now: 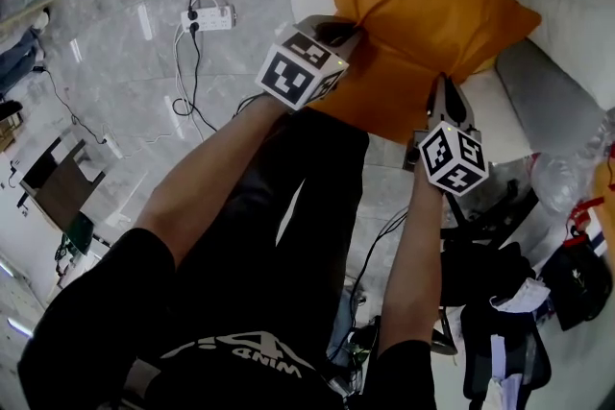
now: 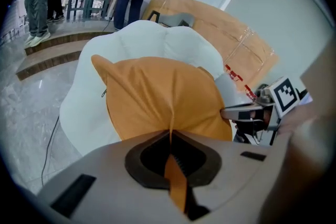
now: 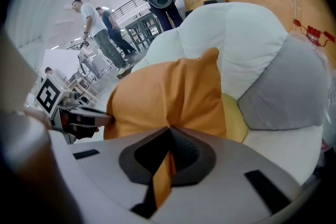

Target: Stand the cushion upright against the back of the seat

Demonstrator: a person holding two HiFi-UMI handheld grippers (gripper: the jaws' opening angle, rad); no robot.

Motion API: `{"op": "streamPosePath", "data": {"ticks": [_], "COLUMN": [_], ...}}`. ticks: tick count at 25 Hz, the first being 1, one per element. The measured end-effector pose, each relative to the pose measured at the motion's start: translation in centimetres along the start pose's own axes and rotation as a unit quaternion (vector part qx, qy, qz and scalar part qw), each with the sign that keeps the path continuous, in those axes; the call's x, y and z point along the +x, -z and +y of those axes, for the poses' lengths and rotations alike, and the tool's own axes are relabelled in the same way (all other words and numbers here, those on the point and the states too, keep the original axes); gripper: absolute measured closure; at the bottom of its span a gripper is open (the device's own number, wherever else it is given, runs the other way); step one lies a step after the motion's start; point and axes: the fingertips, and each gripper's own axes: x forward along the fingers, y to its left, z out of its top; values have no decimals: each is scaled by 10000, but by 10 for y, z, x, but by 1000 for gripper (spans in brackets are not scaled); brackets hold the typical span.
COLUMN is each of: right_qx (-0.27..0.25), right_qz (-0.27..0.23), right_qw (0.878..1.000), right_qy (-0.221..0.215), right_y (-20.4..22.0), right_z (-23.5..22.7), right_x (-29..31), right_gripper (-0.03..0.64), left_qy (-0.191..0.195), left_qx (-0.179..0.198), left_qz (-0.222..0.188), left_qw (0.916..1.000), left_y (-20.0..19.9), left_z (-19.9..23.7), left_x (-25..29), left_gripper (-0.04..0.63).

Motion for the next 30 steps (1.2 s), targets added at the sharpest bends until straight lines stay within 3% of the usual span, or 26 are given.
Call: {"op": "streamPosePath", "data": {"ticks": [6,15,22,30], "right_qx": [166,309,311,-23], "right_qz": [-322,-1076,-1946,-2829], "right_qw": [9993,9935,9796,9568], "right_qy": [101,219,388,671], "right_y": [-16,-79,-154,-232], "right_z": [-1,-5,-22,-55], "right_x": [-34,-87,-127,-146], "right_gripper": [592,594,594,595], "left_qy": [109,154,217,160], "left_qx": [382,1248,1917,2443], "left_qz": [-231,-776,-1411,-2367], "left_qw": [9989,9890,9710,9402], "left_y": [-32,-124,-212,-296], "left_z": [-26,-64,-97,-121], "left_x": [-22,-58,-78,-70], "left_gripper": [583,584,583,583]}}
